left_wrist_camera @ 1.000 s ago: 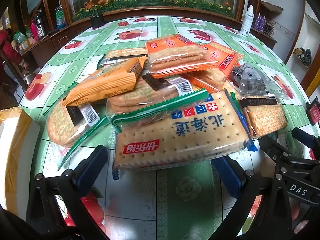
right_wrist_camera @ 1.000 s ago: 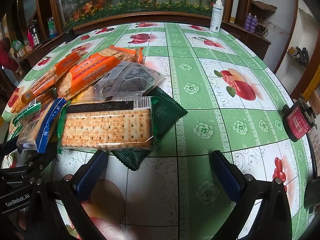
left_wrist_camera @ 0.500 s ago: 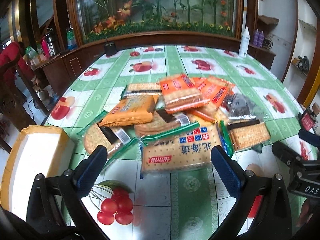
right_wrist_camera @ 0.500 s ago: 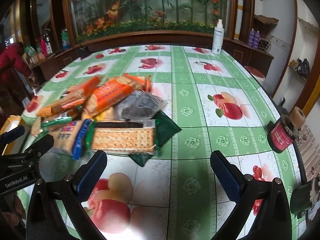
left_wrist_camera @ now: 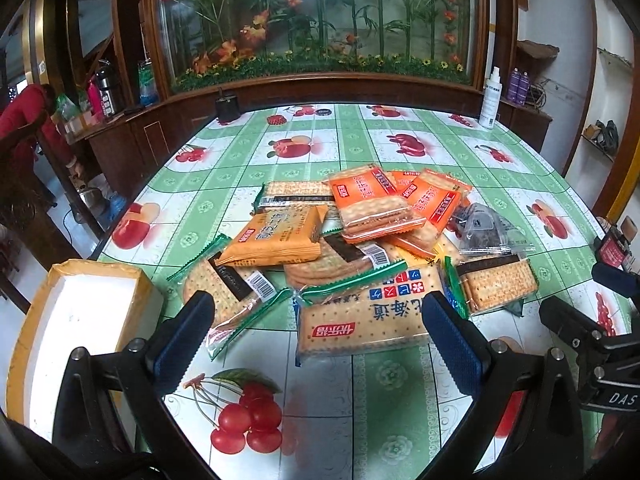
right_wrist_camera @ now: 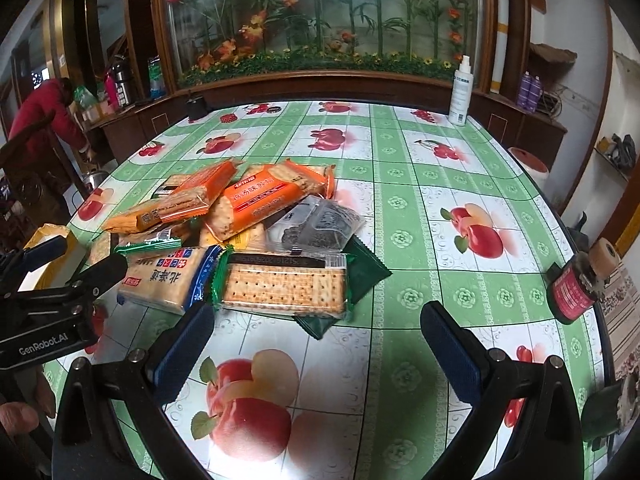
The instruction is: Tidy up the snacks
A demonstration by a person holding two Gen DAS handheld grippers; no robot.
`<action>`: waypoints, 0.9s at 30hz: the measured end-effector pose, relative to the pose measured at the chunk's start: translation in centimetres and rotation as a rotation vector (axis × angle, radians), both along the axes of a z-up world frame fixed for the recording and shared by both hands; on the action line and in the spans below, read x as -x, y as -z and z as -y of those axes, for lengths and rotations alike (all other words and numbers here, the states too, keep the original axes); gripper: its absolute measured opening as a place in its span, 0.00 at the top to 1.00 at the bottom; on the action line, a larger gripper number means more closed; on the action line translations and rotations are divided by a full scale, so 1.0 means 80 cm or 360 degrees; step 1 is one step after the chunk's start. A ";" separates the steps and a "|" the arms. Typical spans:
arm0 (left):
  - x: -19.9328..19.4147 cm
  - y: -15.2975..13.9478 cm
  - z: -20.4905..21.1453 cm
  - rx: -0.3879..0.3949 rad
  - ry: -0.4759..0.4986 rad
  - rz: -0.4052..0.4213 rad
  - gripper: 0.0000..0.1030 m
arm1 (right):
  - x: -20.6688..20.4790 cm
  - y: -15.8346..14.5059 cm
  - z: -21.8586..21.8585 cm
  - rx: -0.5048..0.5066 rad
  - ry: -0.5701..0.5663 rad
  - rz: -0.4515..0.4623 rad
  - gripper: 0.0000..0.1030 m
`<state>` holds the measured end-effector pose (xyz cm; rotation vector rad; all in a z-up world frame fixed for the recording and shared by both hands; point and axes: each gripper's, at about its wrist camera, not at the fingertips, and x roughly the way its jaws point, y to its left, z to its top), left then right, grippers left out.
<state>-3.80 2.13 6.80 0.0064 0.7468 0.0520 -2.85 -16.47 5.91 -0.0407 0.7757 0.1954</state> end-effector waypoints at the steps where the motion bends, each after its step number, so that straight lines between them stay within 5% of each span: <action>1: -0.001 0.000 -0.001 0.0014 -0.0001 -0.0003 0.00 | 0.000 -0.001 -0.001 -0.0002 -0.0006 0.0002 0.00; 27: -0.006 0.012 -0.001 -0.0012 -0.0006 -0.0020 0.00 | -0.002 0.005 0.002 -0.0066 -0.0018 -0.0021 0.00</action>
